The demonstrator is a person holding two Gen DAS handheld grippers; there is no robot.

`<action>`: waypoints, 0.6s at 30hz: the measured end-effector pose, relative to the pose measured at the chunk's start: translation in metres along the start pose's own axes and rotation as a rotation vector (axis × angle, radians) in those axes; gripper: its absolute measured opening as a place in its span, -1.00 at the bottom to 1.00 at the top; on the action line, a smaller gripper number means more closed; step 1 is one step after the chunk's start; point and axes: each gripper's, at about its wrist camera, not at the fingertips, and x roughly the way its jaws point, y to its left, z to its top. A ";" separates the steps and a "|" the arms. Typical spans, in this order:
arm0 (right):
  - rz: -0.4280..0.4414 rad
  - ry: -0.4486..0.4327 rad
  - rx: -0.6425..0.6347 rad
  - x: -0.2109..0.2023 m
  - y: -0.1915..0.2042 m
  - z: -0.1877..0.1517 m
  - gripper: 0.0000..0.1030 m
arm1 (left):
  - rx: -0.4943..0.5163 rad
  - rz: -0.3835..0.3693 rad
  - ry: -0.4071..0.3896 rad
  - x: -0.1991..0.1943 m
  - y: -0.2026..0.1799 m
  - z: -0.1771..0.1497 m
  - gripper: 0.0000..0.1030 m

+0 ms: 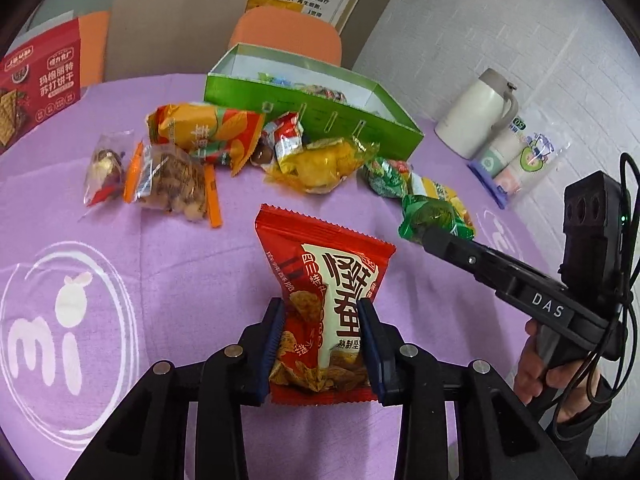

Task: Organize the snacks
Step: 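Carry both held snacks into the green box and open both grippers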

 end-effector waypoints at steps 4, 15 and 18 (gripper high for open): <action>0.004 -0.044 -0.013 -0.005 0.001 0.023 -0.47 | 0.038 0.021 -0.055 -0.017 -0.010 0.028 -0.30; -0.063 -0.141 -0.007 0.008 -0.026 0.092 -0.46 | 0.048 0.088 -0.164 -0.016 -0.012 0.134 -0.29; -0.097 -0.143 0.004 0.023 -0.038 0.106 -0.46 | 0.045 0.122 -0.176 -0.001 -0.010 0.161 -0.29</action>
